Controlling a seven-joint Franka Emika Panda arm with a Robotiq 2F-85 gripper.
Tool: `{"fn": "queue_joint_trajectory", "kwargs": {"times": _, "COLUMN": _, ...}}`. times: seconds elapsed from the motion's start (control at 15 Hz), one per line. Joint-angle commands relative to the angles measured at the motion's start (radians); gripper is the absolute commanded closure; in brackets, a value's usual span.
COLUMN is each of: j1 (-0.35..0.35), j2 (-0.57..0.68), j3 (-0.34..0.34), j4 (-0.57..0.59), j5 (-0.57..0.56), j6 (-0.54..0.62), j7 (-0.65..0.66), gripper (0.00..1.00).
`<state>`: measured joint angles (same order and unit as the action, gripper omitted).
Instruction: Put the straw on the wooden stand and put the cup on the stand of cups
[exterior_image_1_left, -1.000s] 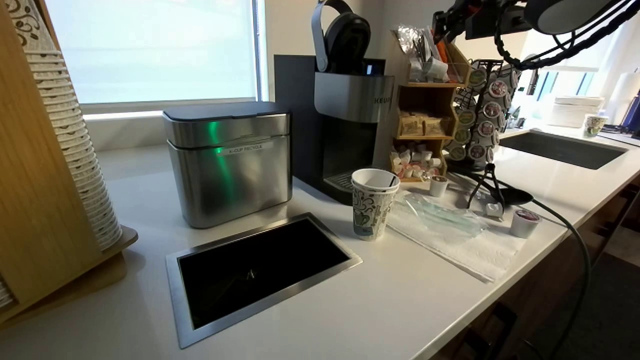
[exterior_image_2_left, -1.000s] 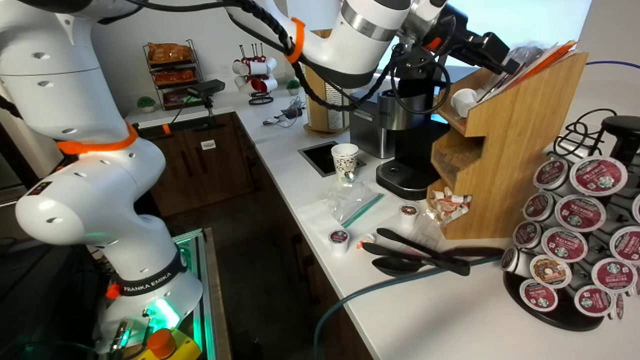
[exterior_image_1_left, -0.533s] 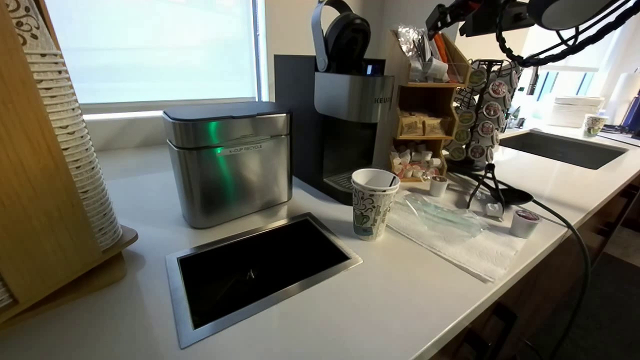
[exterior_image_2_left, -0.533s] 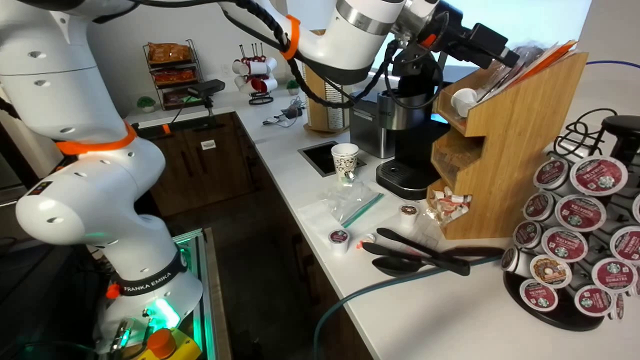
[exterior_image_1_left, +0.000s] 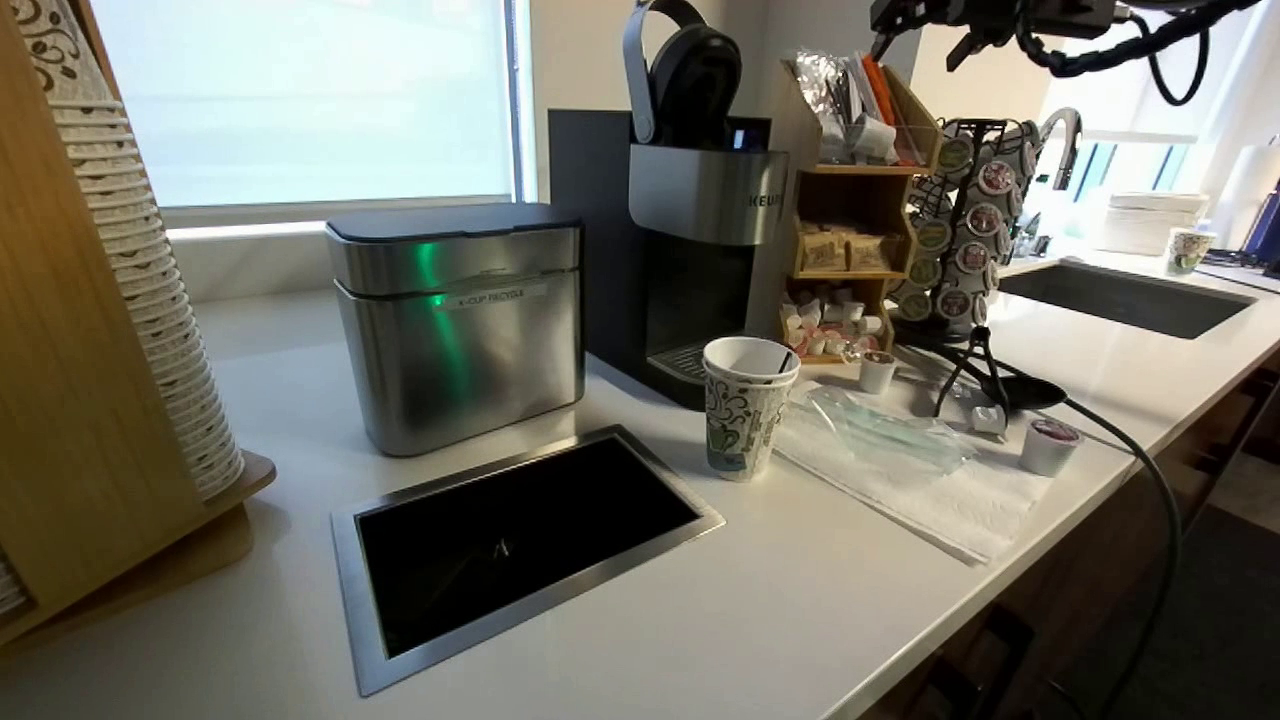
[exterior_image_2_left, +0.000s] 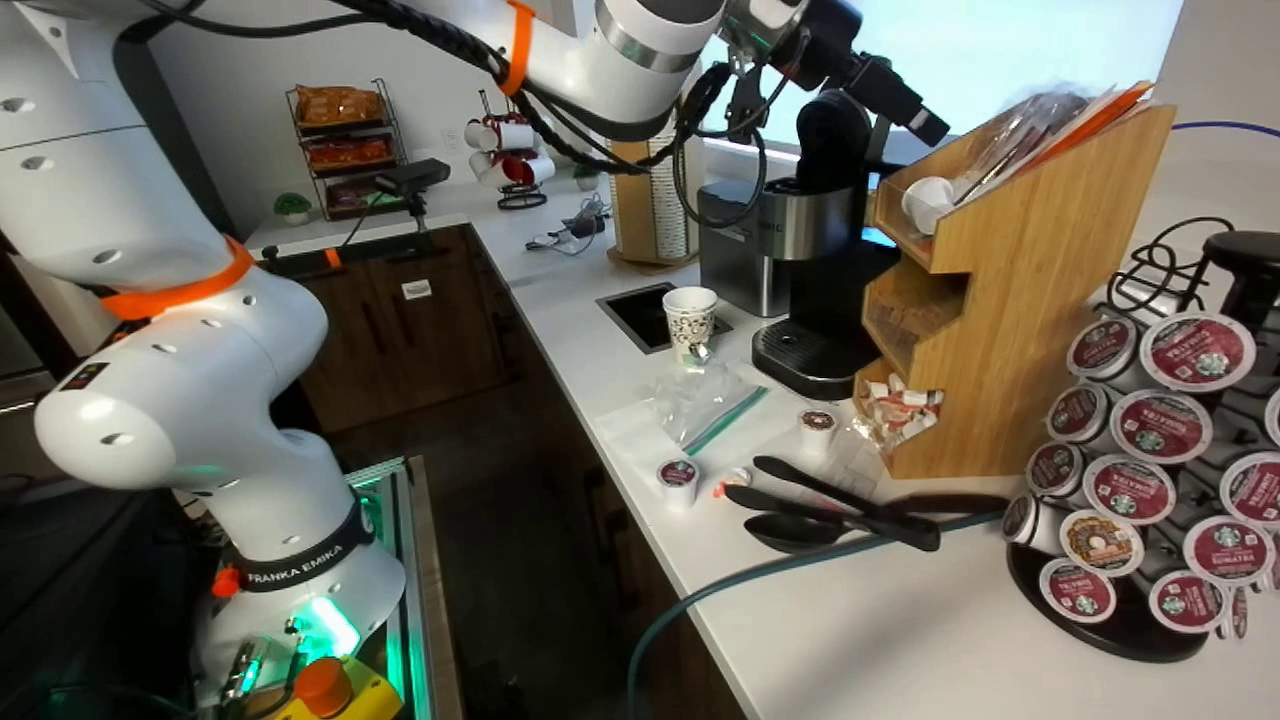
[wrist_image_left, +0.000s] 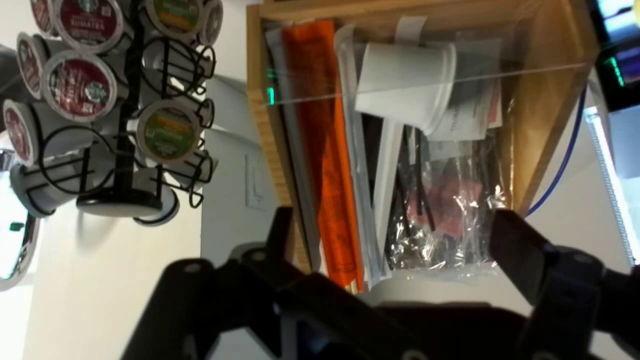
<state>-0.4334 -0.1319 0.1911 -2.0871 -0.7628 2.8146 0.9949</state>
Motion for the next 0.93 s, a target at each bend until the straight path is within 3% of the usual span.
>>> {"fn": "queue_joint_trajectory", "kwargs": {"times": 0.0, "j1": 0.004, "j2": -0.011, "j3": 0.0, "j4": -0.015, "j5": 0.021, "j6": 0.0, "j7": -0.001, "gripper": 0.0}}
{"fn": "queue_joint_trajectory", "kwargs": {"times": 0.07, "j1": 0.007, "j2": -0.018, "j3": 0.0, "j4": -0.025, "j5": 0.03, "j6": 0.0, "j7": -0.001, "gripper": 0.0}}
{"fn": "queue_joint_trajectory", "kwargs": {"times": 0.2, "j1": -0.024, "j2": -0.026, "j3": 0.029, "j4": -0.006, "j5": -0.062, "j6": -0.119, "j7": 0.106, "gripper": 0.0}}
{"fn": "queue_joint_trajectory", "kwargs": {"times": 0.4, "j1": -0.008, "j2": -0.007, "j3": 0.046, "j4": 0.017, "j5": -0.057, "j6": -0.262, "j7": 0.146, "gripper": 0.0}}
{"fn": "queue_joint_trajectory", "kwargs": {"times": 0.47, "j1": 0.094, "j2": 0.001, "j3": -0.04, "j4": 0.029, "j5": -0.082, "j6": -0.305, "j7": 0.181, "gripper": 0.02}}
{"fn": "queue_joint_trajectory", "kwargs": {"times": 0.73, "j1": 0.183, "j2": 0.031, "j3": -0.084, "j4": 0.088, "j5": -0.122, "j6": -0.399, "j7": 0.294, "gripper": 0.03}}
{"fn": "queue_joint_trajectory", "kwargs": {"times": 0.87, "j1": 0.218, "j2": 0.062, "j3": -0.103, "j4": 0.132, "j5": -0.144, "j6": -0.443, "j7": 0.355, "gripper": 0.09}}
